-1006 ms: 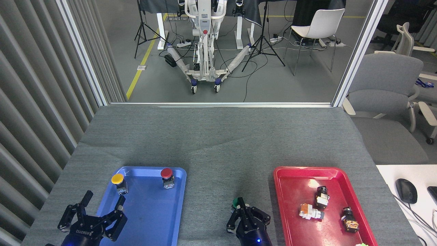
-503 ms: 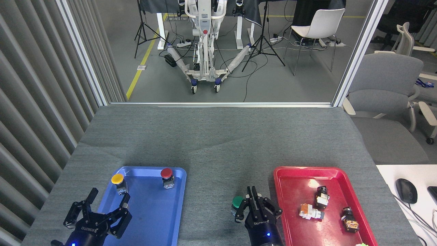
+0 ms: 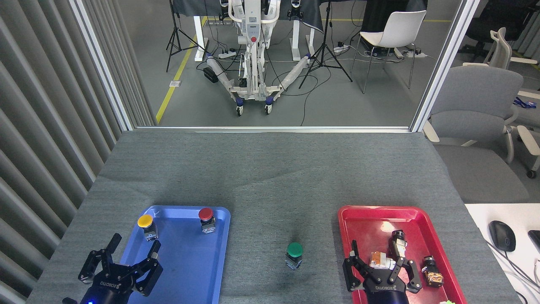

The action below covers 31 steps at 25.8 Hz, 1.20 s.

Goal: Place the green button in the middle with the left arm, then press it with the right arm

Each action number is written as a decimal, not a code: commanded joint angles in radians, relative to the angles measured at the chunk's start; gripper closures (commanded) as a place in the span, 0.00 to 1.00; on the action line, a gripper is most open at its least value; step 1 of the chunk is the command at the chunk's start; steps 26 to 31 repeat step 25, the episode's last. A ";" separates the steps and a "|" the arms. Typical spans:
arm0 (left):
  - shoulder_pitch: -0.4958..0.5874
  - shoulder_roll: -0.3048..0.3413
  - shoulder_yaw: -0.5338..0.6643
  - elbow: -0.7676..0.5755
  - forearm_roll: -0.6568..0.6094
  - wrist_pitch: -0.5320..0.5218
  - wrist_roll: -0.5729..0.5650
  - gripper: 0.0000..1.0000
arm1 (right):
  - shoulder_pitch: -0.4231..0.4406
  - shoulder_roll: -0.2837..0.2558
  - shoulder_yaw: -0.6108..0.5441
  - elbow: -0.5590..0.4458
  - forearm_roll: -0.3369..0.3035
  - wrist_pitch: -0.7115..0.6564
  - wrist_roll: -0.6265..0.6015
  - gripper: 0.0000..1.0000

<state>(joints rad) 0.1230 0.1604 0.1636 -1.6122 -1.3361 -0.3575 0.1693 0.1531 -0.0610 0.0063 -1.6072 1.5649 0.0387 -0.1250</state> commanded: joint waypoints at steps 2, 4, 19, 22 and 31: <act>-0.002 0.001 0.000 0.003 0.000 0.000 -0.001 0.01 | 0.017 -0.002 -0.014 -0.026 -0.002 0.036 -0.002 0.00; -0.006 -0.001 0.001 0.014 0.000 0.000 -0.001 0.01 | 0.020 -0.007 -0.017 -0.039 -0.002 0.036 -0.002 0.00; -0.072 0.007 0.001 0.092 0.000 0.000 -0.001 0.01 | 0.026 -0.008 -0.016 -0.040 -0.005 0.032 -0.002 0.00; -0.074 0.007 0.001 0.087 0.000 0.000 -0.001 0.01 | 0.025 -0.010 -0.016 -0.040 -0.005 0.030 -0.001 0.00; -0.074 0.007 0.001 0.087 0.000 0.000 -0.001 0.01 | 0.026 -0.010 -0.016 -0.040 -0.005 0.029 -0.001 0.00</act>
